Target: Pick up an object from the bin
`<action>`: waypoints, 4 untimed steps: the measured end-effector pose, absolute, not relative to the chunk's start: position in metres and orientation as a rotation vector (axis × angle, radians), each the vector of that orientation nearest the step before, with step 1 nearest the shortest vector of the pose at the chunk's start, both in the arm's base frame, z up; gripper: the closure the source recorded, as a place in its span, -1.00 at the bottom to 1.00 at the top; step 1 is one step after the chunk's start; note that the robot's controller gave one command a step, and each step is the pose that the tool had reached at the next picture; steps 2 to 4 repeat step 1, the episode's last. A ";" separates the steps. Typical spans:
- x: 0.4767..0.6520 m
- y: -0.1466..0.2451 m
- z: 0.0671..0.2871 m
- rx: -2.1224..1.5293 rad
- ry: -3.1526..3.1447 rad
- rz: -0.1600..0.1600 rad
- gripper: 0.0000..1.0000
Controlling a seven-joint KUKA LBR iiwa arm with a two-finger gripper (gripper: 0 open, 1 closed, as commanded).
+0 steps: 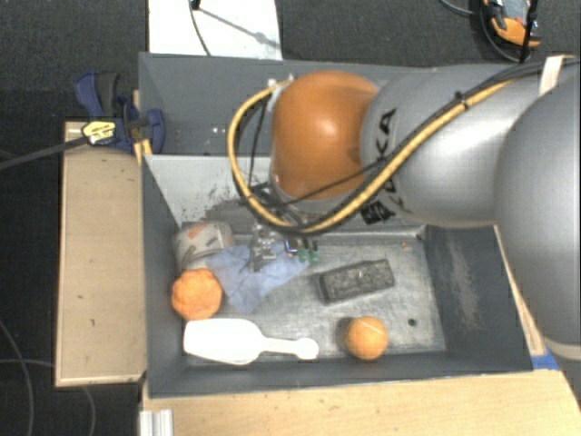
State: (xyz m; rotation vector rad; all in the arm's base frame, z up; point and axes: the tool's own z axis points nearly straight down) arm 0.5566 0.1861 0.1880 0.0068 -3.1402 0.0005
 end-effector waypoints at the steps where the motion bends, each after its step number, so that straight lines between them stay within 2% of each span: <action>1: 0.564 0.199 0.217 -0.011 -3.145 -0.003 1.00; 4: 0.564 0.199 0.217 -0.011 -3.145 -0.003 1.00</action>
Offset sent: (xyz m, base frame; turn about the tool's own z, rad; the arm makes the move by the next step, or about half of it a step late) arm -0.0002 0.0113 0.0514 -0.0656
